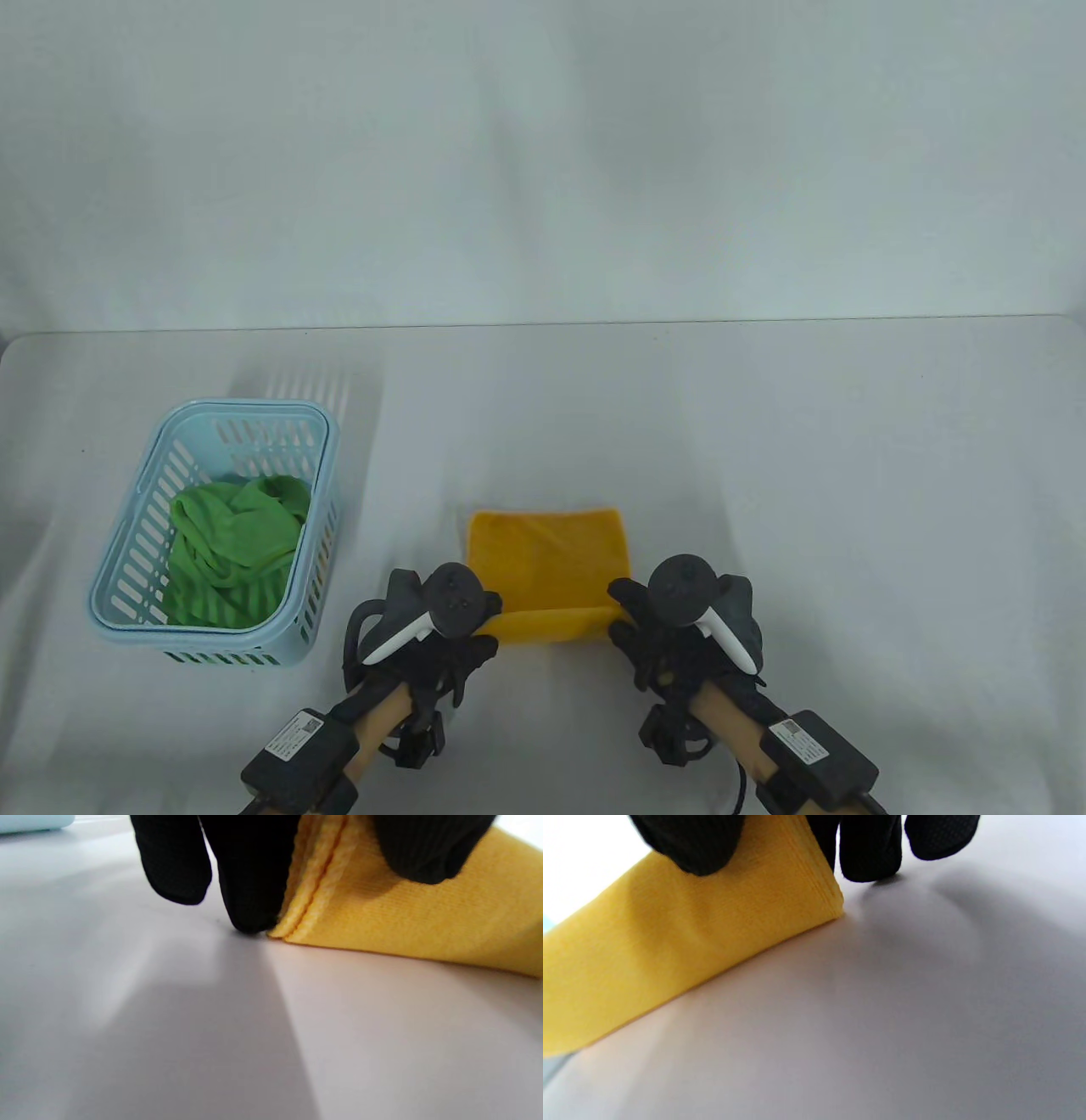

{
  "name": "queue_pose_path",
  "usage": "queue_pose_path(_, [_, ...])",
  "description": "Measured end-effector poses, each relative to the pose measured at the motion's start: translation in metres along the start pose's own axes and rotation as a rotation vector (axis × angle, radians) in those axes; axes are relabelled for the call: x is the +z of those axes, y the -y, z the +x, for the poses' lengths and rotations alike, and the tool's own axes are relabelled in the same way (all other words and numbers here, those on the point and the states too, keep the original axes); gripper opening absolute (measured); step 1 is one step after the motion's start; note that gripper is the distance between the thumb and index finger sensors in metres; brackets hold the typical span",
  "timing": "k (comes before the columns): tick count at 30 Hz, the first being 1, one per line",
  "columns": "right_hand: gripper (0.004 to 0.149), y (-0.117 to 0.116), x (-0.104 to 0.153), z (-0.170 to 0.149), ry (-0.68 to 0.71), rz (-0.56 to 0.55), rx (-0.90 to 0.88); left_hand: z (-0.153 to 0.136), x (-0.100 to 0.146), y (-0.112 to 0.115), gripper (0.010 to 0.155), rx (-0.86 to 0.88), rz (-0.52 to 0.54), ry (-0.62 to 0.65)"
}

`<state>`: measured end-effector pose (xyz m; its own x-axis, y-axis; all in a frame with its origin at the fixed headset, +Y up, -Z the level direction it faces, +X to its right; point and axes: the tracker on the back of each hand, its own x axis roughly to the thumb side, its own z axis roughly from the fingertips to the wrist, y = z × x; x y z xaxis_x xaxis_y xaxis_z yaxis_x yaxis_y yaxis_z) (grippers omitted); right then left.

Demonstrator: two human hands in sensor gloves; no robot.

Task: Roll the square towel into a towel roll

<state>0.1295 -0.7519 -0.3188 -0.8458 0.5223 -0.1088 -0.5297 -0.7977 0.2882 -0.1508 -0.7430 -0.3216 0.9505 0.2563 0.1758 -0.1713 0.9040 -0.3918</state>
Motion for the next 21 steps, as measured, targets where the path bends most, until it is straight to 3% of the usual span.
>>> queue_pose_path(12, [0.060, 0.002, 0.001, -0.003, -0.079, -0.009, 0.008, -0.004, -0.002, 0.000, 0.067, 0.007, -0.056, -0.050])
queue_pose_path(21, [0.060, 0.008, -0.004, -0.013, -0.134, -0.059, -0.020, -0.014, -0.001, -0.007, 0.070, -0.049, 0.101, -0.124])
